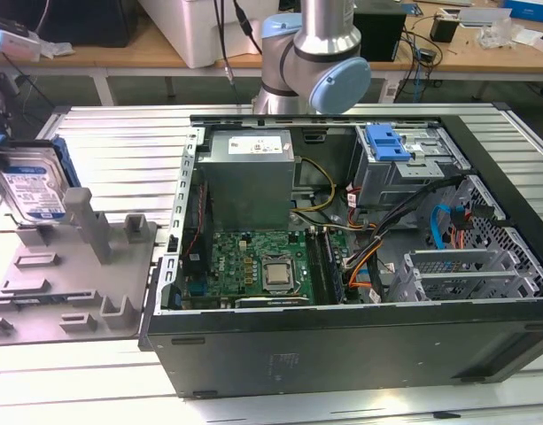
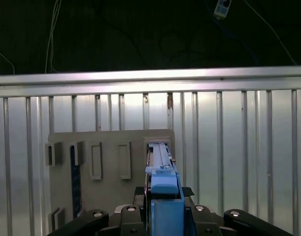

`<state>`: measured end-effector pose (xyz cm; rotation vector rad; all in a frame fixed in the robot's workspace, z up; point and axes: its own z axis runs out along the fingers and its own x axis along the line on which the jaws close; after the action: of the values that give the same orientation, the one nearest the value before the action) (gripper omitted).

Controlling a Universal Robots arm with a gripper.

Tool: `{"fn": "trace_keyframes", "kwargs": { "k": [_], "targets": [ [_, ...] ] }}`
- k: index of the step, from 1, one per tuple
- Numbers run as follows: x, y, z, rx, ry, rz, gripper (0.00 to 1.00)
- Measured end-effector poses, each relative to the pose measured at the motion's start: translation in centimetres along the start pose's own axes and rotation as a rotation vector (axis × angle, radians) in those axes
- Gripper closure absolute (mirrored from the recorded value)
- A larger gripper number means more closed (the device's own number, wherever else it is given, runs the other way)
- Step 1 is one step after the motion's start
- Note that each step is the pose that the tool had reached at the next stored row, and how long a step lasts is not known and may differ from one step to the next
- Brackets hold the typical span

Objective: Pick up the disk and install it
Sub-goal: 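Pick up the disk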

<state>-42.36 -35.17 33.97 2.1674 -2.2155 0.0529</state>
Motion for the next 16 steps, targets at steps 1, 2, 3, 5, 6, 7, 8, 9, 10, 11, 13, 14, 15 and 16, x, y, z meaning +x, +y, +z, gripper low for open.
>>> {"fn": "trace_keyframes", "kwargs": {
  "k": [1, 2, 3, 5, 6, 7, 8, 9, 10, 11, 13, 14, 15, 16],
  "targets": [
    [0.02, 0.0, -0.35, 0.0, 0.0001, 0.0, 0.63],
    [0.03, 0.01, -0.72, 0.0, 0.0002, 0.0, 0.63],
    [0.05, 0.01, -1.08, 0.0001, 0.0003, 0.0, 0.63],
    [0.07, 0.01, -1.43, 0.0001, 0.0005, 0.0, 0.63],
    [0.08, 0.01, -1.63, 0.0001, 0.0006, 0.0, 0.63],
    [0.09, 0.01, -1.84, 0.0, 0.0007, 0.0, 0.63],
    [0.11, 0.01, -2.21, 0.0001, 0.0008, 0.0, 0.63],
    [0.13, 0.02, -2.64, 0.0001, 0.0008, 0.0, 0.63],
    [0.14, 0.02, -2.85, 0.0001, 0.0008, 0.0, 0.63],
    [0.16, 0.02, -3.15, 0.0001, 0.0009, 0.0, 0.63],
    [0.2, 0.02, -3.84, 0.0001, 0.001, 0.0, 0.63],
    [0.22, 0.02, -4.27, 0.0001, 0.0009, 0.0, 0.63],
    [0.23, 0.03, -4.6, 0.0001, 0.0009, 0.0, 0.63],
    [0.26, 0.03, -5.0, 0.0002, 0.0009, 0.0, 0.63]
  ]
}}
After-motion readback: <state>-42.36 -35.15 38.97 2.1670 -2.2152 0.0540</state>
